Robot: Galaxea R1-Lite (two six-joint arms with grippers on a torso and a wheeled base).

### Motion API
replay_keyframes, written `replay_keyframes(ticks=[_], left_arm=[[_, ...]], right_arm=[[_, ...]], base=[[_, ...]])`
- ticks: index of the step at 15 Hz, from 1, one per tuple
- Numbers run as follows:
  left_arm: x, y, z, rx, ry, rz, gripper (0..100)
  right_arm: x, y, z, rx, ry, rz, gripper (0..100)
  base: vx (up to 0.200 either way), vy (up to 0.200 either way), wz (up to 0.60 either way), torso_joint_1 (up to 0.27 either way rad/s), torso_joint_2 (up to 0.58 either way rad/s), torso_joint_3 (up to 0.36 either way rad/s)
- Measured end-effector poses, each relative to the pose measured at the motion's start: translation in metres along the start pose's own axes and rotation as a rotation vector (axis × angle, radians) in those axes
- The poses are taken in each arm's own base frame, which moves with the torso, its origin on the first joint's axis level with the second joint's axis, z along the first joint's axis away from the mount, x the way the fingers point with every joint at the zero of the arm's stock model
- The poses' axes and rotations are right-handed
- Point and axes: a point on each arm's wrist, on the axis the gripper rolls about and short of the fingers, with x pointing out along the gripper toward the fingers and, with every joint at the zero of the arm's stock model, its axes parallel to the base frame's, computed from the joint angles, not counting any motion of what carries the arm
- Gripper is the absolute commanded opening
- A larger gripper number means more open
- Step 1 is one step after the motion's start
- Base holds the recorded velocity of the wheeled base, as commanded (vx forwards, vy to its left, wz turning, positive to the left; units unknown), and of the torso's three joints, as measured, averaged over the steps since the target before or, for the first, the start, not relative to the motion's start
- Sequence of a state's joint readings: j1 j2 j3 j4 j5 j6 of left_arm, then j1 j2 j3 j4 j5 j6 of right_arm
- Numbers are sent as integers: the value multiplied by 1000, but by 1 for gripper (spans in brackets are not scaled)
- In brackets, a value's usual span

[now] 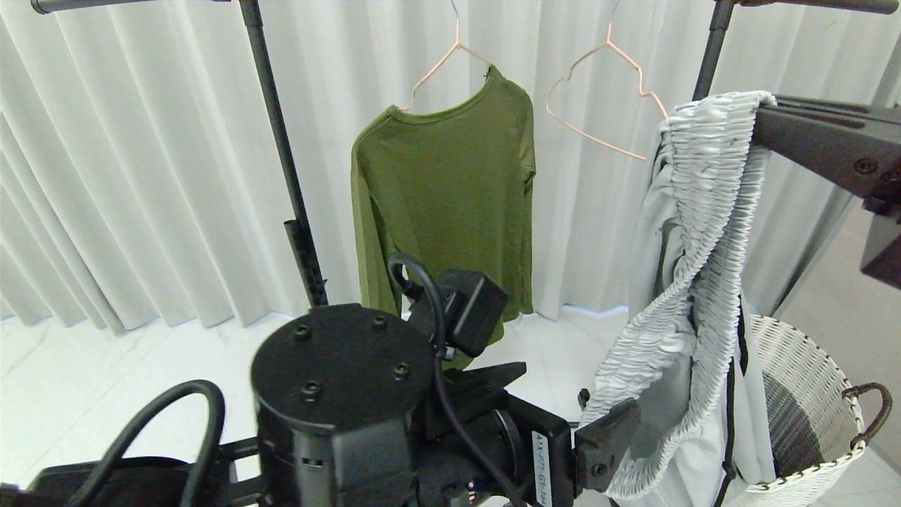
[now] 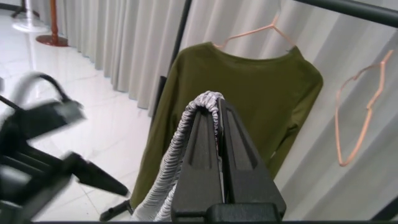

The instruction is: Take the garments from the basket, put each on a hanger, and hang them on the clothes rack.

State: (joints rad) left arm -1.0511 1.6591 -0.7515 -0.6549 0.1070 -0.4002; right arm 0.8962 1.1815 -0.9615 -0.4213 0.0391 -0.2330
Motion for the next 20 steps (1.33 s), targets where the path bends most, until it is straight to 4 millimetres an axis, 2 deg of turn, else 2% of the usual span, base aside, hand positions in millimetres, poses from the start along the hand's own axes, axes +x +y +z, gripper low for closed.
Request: replay_keyframes(ticks=[6,8,13,17,18,20], left_arm=[[23,17,-22,-39,74,95,100],[25,23,-30,-37,101,122,100],[14,37,-41,-31,110,240,100],[-4,40,-40,-32,100,246,100],[-8,40,-39,-32,93,243,0],[-15,40,-38,-33,87,242,0]], right_arm=[[0,3,3,4,-13,17,0],[0,3,5,4,-19,16,0],[-1,2,4,3,-16,13,0],[-1,2,4,4,-15,13,0],[-1,2,4,3,-15,12,0],[-1,2,4,2,-15,12,0]], base=[[0,0,0,0,0,0],[0,0,0,0,0,0],[0,0,0,0,0,0],[0,0,0,0,0,0],[0,0,0,0,0,0],[0,0,0,0,0,0]])
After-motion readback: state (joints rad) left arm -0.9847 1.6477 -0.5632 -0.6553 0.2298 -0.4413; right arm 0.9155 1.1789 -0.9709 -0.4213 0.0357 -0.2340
